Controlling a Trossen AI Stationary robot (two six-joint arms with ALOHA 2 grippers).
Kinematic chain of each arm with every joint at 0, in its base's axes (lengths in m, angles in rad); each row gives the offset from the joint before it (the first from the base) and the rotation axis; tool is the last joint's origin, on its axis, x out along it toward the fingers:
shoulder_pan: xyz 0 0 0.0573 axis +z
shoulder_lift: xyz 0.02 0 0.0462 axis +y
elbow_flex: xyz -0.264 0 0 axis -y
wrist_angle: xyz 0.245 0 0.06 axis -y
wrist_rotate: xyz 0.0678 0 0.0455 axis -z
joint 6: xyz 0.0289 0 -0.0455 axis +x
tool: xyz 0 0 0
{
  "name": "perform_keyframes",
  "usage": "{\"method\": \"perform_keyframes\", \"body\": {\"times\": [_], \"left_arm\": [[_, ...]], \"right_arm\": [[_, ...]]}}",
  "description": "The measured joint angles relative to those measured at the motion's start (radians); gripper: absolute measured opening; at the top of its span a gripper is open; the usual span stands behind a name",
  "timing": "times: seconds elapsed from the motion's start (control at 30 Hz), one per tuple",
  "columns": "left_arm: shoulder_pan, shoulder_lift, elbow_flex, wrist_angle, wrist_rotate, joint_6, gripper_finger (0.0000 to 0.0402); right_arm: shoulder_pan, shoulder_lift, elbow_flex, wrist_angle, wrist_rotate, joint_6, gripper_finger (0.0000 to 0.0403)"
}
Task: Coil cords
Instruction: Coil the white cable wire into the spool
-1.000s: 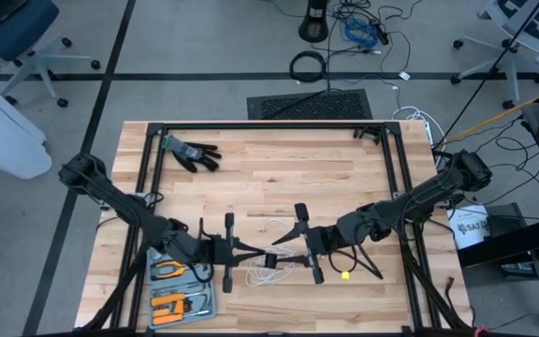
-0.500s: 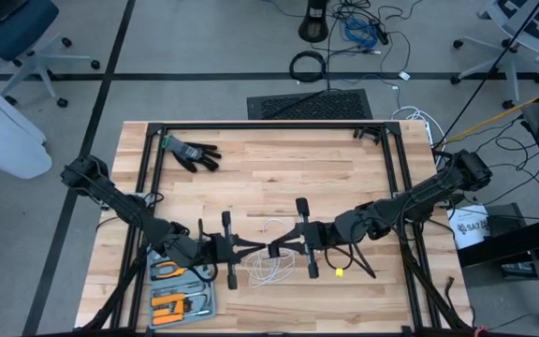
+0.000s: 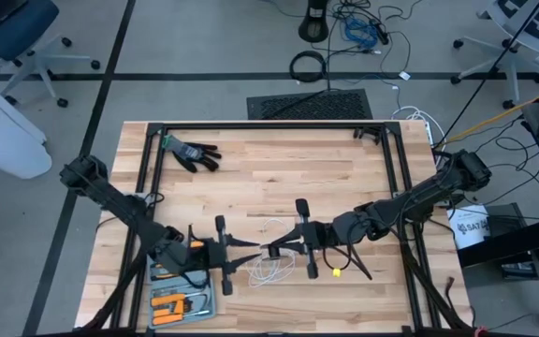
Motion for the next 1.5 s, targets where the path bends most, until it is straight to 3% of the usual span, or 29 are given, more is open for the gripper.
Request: {"method": "perform_keyframes", "body": {"times": [0.23,0.53,0.8,1.03,1.13,1.3,1.5], "left_arm": [[-0.068,-0.014,0.0,0.087,-0.075,-0.001,0.012],[-0.059,0.005,0.0,0.053,0.017,-0.195,0.0121],[-0.058,0.168,0.0,0.115,0.023,-0.34,0.0121],[0.034,0.36,0.005,0.452,0.011,-0.273,0.0121],[0.078,0.428,0.047,0.562,0.062,-0.215,0.0121],[0.154,0.506,0.167,0.572,0.204,-0.149,0.0121],[0.18,0.527,0.243,0.515,0.233,-0.077,0.0121]], "right_arm": [[0.001,-0.03,0.0,-0.044,0.07,0.017,0.0],[0.036,-0.118,0.0,-0.105,0.054,-0.025,0.0],[0.125,-0.25,0.0,-0.322,0.058,-0.013,0.0],[0.138,-0.299,0.0,-0.364,0.064,-0.042,0.0],[0.136,-0.304,0.0,-0.377,0.064,-0.058,0.0],[0.112,-0.304,0.0,-0.376,0.066,-0.071,0.0],[0.091,-0.304,0.0,-0.375,0.068,-0.07,0.0]]}}
